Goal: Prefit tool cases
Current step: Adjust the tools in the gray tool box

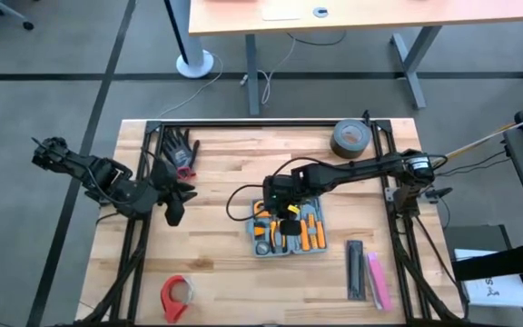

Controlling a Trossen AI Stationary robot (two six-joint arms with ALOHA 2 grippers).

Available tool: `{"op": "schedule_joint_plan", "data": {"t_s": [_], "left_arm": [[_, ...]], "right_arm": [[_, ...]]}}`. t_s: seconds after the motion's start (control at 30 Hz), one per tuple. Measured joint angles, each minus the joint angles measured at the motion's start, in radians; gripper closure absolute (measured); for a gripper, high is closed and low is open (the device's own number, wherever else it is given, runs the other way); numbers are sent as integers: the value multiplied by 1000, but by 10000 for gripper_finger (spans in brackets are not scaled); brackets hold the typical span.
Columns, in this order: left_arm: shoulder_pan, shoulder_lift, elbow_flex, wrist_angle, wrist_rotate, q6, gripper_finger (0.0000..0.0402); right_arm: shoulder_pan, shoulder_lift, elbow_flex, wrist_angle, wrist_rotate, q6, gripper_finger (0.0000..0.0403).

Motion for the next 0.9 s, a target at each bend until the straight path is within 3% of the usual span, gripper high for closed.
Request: {"op": "schedule_joint_plan", "data": {"t_s": [0.3, 0.57, 0.73, 0.9], "left_arm": [[0, 0, 0, 0, -2, 0, 296], [0, 0, 0, -8, -18, 3, 296], [0, 0, 0, -10, -17, -2, 296], [-3, 0, 2, -18, 0, -11, 296]], "right_arm": [[3, 8, 0, 9, -2, 33, 355], [32, 112, -7, 40, -16, 52, 364], [37, 259, -51, 211, -139, 65, 366], [29, 276, -39, 132, -185, 79, 364]]}}
